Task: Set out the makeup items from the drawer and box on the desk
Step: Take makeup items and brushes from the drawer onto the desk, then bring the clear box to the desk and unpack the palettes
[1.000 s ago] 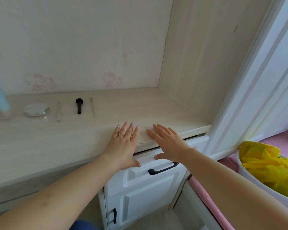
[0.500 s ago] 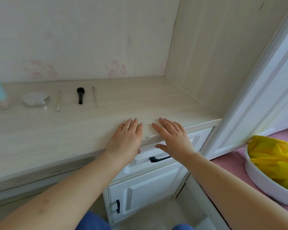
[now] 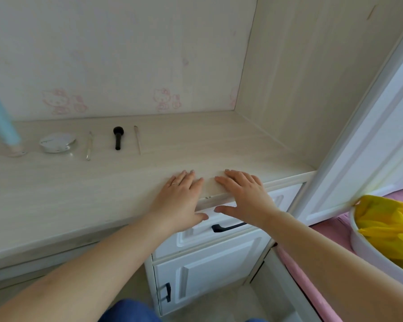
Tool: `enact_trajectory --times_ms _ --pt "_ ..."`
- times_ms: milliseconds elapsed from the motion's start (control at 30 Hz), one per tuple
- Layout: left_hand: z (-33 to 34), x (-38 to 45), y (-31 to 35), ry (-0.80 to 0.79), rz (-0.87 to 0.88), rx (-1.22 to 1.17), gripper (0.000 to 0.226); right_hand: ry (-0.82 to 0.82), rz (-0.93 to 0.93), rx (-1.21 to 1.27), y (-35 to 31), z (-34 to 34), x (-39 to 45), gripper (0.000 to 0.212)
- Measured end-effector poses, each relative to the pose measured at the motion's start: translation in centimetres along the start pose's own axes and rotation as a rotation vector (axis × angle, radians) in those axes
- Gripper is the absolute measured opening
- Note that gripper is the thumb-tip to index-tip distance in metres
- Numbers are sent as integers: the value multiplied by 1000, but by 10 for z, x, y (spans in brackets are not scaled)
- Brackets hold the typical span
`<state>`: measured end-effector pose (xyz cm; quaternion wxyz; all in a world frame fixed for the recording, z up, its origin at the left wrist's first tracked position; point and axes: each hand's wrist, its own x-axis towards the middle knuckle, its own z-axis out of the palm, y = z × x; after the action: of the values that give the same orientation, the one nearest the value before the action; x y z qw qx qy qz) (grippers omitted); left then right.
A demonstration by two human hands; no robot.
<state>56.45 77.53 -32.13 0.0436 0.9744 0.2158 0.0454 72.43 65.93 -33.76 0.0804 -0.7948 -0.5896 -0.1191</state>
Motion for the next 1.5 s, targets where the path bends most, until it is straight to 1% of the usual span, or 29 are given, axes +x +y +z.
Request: enact_trajectory --times_ms 67,133,233,300,367,467,567,700,800,867,967,1067,1167,1300,1367,1467,1500 --pt "-12 6 0 -19 -2 -126 80 -64 24 114 3 -17 10 66" --pt "-23 18 -2 16 -16 -295 66 -112 55 247 12 -26 21 50" --pt "-31 46 -11 76 -57 -591 55 -71 109 480 28 -30 41 40" --pt "-32 69 -22 116 -86 -720 50 -31 129 598 39 -28 60 38" --pt "-34 94 -31 151 -120 -782 47 -36 156 719 48 -28 83 37" --pt "-44 118 -40 173 -201 -805 41 -69 209 909 53 -31 117 33" --pt "-66 125 -47 138 -276 -875 40 -93 235 964 51 -43 140 32" --pt "-124 115 -61 60 -351 -965 38 -168 266 1038 38 -82 163 40" --pt "-183 104 -74 89 -411 -1037 38 -213 246 1099 24 -123 184 40" --pt "-214 91 -77 150 -470 -1081 43 -235 194 1127 15 -149 196 39" --pt "-234 72 -64 232 -541 -1116 35 -260 98 1142 8 -175 208 37" --pt "-239 53 -43 319 -625 -1131 32 -304 -26 1142 7 -192 214 34" --pt "-247 32 -9 424 -715 -1125 31 -352 -190 1142 12 -214 211 33" --pt "-259 -4 50 544 -848 -1114 28 -413 -359 1171 20 -236 192 33" --pt "-258 -30 88 614 -951 -1099 25 -485 -451 1178 20 -244 173 33" --pt "-257 -60 125 669 -1053 -1112 24 -553 -504 1209 12 -246 149 32" --pt "-257 -73 139 711 -1103 -1098 25 -595 -542 1216 5 -249 136 30"
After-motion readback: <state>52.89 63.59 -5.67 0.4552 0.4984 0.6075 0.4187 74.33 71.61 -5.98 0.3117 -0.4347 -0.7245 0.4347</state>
